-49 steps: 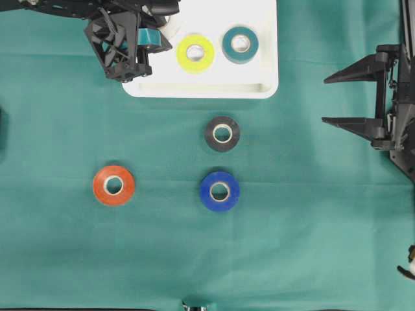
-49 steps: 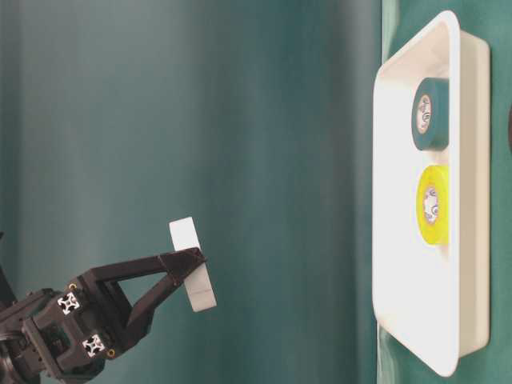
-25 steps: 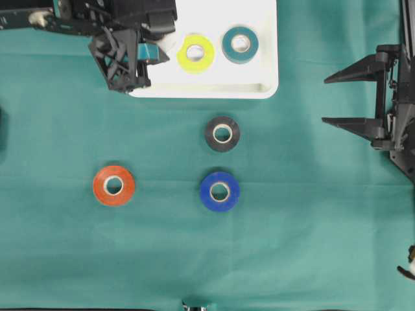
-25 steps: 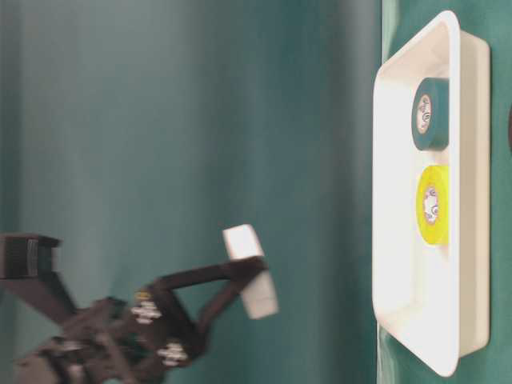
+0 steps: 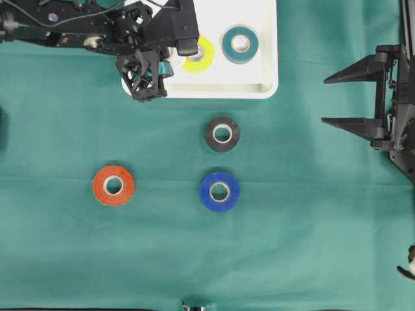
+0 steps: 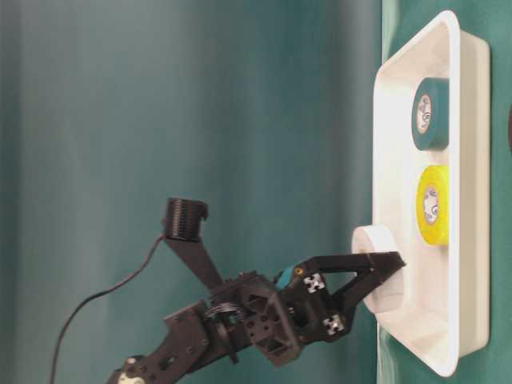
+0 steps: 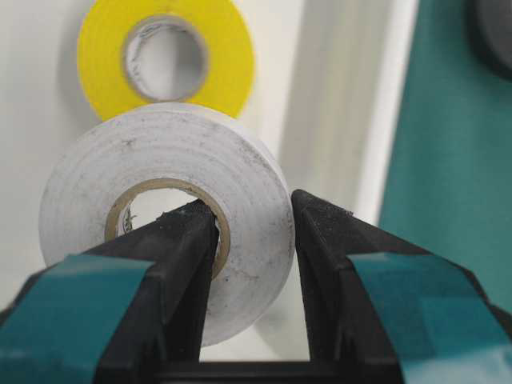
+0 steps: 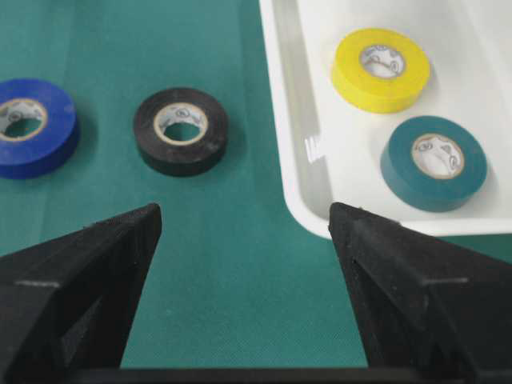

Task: Pick up the tape from a random location and place it into the white case.
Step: 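Lower the white tape into the tray and open the left gripper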

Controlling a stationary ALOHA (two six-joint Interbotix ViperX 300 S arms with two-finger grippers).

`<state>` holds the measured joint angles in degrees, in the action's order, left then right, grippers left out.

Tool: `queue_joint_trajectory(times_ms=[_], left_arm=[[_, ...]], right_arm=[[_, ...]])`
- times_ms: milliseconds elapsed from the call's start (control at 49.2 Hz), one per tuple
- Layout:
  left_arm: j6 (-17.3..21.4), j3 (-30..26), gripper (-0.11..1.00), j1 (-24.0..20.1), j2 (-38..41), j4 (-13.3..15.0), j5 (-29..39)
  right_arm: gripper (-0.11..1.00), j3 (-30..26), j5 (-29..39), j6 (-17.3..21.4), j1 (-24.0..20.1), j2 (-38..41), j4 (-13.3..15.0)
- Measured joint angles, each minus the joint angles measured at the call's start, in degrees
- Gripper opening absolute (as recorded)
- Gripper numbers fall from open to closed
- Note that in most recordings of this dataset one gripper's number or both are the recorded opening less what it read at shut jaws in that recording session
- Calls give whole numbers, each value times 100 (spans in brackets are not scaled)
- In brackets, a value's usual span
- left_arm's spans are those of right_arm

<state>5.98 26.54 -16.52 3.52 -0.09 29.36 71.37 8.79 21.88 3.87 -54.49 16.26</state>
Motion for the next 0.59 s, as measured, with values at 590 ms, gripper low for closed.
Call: queue_joint_trajectory(times_ms=[590], left_arm=[[18, 387, 25, -255, 334, 9, -536]], right_arm=[[84, 0, 9, 0, 0, 9, 35]])
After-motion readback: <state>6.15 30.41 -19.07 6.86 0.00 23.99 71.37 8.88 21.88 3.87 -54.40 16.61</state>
